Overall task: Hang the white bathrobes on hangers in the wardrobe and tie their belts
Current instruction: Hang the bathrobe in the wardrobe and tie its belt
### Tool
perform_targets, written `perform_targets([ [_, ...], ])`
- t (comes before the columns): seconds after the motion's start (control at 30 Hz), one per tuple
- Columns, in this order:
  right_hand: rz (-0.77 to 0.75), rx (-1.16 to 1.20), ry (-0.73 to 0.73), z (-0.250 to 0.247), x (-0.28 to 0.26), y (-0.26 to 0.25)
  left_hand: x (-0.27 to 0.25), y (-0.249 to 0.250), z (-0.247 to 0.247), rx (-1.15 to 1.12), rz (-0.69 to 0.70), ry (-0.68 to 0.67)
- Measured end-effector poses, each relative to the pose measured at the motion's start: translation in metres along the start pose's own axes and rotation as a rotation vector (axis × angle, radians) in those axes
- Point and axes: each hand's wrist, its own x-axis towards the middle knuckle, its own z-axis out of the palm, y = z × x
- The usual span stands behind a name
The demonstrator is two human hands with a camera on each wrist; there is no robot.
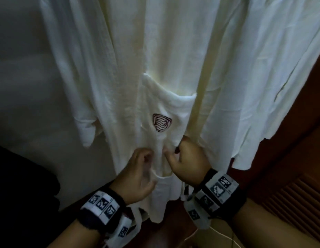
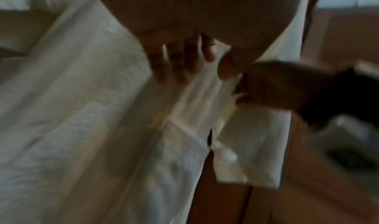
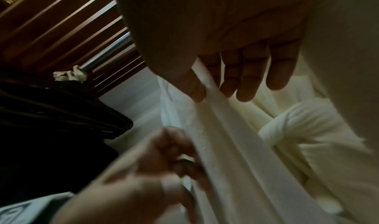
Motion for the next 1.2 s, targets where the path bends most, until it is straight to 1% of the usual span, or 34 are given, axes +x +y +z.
perform_targets([
  [0.03, -0.101, 0.018, -0.03, 0.003, -0.003, -0.006, 0.002, -0.004, 0.01, 0.012, -0.032, -0.023],
  [0.07, -0.213, 0.043, -0.101, 0.009, -0.006, -0.009, 0.007, -0.007, 0.016, -0.019, -0.109, 0.015],
  [0.1, -0.296, 0.069, -0.184, 0.015, -0.01, -0.011, 0.013, -0.009, 0.019, -0.084, -0.202, 0.094],
  [0.13, -0.331, 0.095, -0.229, 0.018, -0.009, -0.008, 0.021, -0.012, 0.018, -0.137, -0.285, 0.198],
  [0.17, -0.302, 0.12, -0.217, 0.02, -0.006, -0.002, 0.028, -0.015, 0.013, -0.164, -0.35, 0.293],
  [0.2, -0.242, 0.145, -0.15, 0.019, 0.0, 0.003, 0.033, -0.024, 0.008, -0.194, -0.401, 0.35],
  [0.23, -0.147, 0.153, -0.068, 0.017, 0.006, 0.009, 0.036, -0.029, 0.0, -0.231, -0.446, 0.379],
  [0.27, -0.047, 0.128, -0.021, 0.015, 0.013, 0.017, 0.038, -0.036, -0.007, -0.294, -0.48, 0.393],
  [0.3, 0.053, 0.072, -0.044, 0.015, 0.02, 0.024, 0.038, -0.037, -0.015, -0.362, -0.489, 0.381],
  [0.37, 0.216, -0.035, -0.201, 0.022, 0.031, 0.038, 0.036, -0.04, -0.023, -0.427, -0.466, 0.348],
  [0.43, 0.29, -0.064, -0.34, 0.038, 0.036, 0.045, 0.032, -0.039, -0.027, -0.419, -0.467, 0.329],
  [0.5, 0.362, -0.074, -0.466, 0.058, 0.039, 0.044, 0.027, -0.039, -0.026, -0.438, -0.463, 0.338],
  [0.6, 0.438, -0.083, -0.604, 0.098, 0.042, 0.059, 0.022, -0.04, -0.021, -0.424, -0.514, 0.316],
  [0.67, 0.497, -0.007, -0.702, 0.122, 0.041, 0.068, 0.021, -0.044, -0.021, -0.351, -0.479, 0.279],
  [0.73, 0.524, 0.072, -0.69, 0.13, 0.038, 0.061, 0.023, -0.048, -0.023, -0.201, -0.428, 0.236],
  [0.77, 0.524, 0.096, -0.659, 0.126, 0.035, 0.055, 0.025, -0.049, -0.024, -0.121, -0.409, 0.216],
  [0.8, 0.508, 0.131, -0.618, 0.12, 0.034, 0.049, 0.028, -0.052, -0.025, -0.041, -0.426, 0.202],
  [0.87, 0.488, 0.254, -0.525, 0.097, 0.027, 0.029, 0.036, -0.056, -0.024, 0.11, -0.499, 0.195],
  [0.9, 0.443, 0.262, -0.497, 0.084, 0.022, 0.02, 0.041, -0.059, -0.023, 0.171, -0.538, 0.192],
  [0.93, 0.391, 0.223, -0.494, 0.071, 0.016, 0.013, 0.046, -0.069, -0.021, 0.196, -0.592, 0.155],
  [1.0, 0.248, 0.141, -0.546, 0.044, 0.002, 0.0, 0.057, -0.085, -0.017, 0.189, -0.649, 0.128],
  [1.07, 0.113, 0.218, -0.556, 0.018, -0.009, -0.014, 0.066, -0.093, -0.008, 0.087, -0.634, 0.065],
  [1.1, 0.07, 0.283, -0.538, 0.008, -0.01, -0.017, 0.07, -0.092, -0.003, -0.034, -0.6, -0.002],
  [1.13, 0.052, 0.35, -0.528, 0.0, -0.008, -0.019, 0.074, -0.09, -0.001, -0.17, -0.559, -0.063],
  [1.17, 0.058, 0.387, -0.532, -0.004, -0.005, -0.015, 0.075, -0.086, 0.0, -0.325, -0.516, -0.096],
  [1.2, 0.069, 0.388, -0.537, -0.008, 0.0, -0.013, 0.075, -0.088, -0.004, -0.433, -0.524, -0.08],
])
